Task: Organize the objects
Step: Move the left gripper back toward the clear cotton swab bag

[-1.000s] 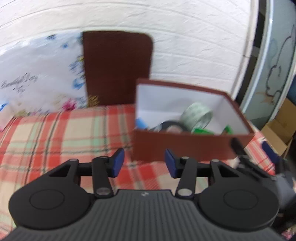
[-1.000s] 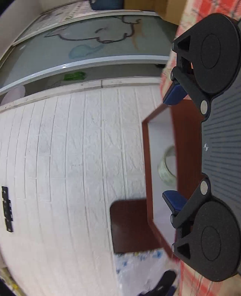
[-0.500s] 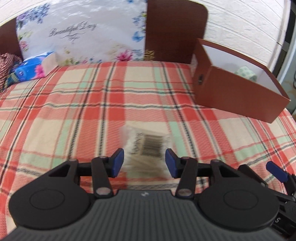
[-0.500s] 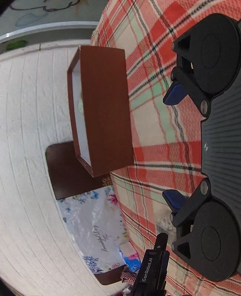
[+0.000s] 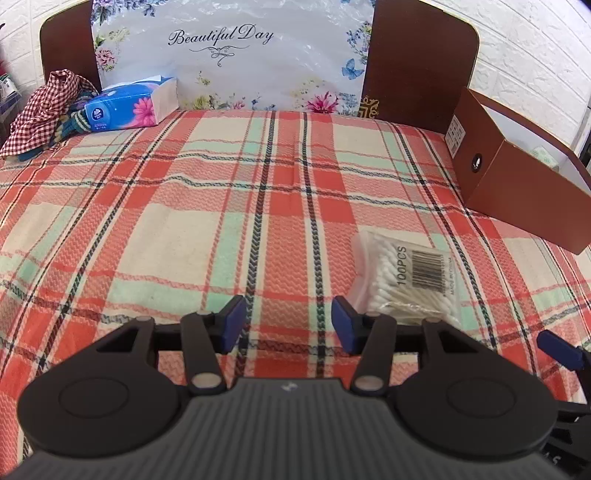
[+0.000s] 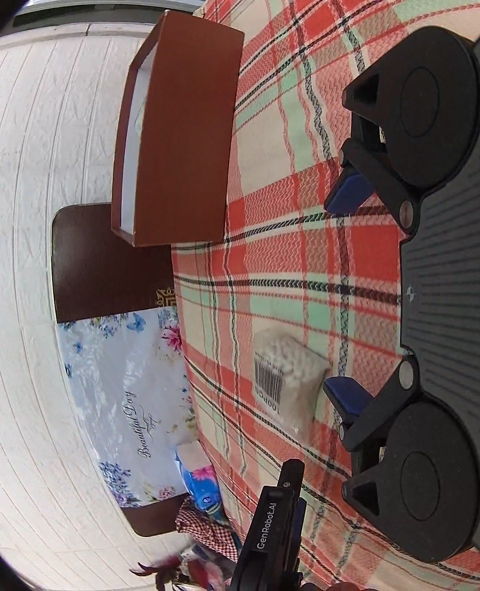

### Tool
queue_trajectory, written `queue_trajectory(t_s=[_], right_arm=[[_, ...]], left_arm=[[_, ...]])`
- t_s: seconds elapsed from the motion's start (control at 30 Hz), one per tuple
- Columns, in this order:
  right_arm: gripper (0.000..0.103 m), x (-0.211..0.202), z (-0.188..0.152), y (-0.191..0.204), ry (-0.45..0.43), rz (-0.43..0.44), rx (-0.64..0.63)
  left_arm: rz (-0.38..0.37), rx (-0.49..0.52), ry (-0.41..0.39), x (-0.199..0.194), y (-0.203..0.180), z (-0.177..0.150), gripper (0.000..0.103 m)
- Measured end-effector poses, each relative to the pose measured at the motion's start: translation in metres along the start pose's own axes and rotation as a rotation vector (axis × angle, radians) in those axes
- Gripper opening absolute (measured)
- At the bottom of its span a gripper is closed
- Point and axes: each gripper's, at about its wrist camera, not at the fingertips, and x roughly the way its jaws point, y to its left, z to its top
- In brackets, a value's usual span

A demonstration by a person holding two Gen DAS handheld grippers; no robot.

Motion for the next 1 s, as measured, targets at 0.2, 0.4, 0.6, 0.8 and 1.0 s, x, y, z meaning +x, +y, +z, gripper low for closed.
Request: queue_trajectory(t_s=[0.2,0.4,0.6,0.8,1.0], right_arm=[[0.094,-0.04,0.017,-0.001,-0.086,-0.062,0.046],[0.095,-0.072,0.019,-0.013,-0.144,-0.129,0.169],[0.095,-0.071,0.015,-0.005,-0.132,-0.13,0.142],[0.095,-0.072,0.015,0.009,-0.143,-0.124,0.086],[0.095,-0.07,0.015,0.015,-0.136,-0.121,0.061]], left_arm=[[-0.047,-0.005,-0.028,-0.009,0.006,0.001,0.057],[-0.104,0.032,-0.067,-0.023,-0.002,-0.004,0.059],[-0.117,0.056,-0.086,-0.031,-0.001,-0.008,0.06],[-0.111,0.049,-0.094,-0.034,0.004,-0.009,0.061],[-0.11,0.042,-0.092,-0.032,0.008,-0.01,0.062]])
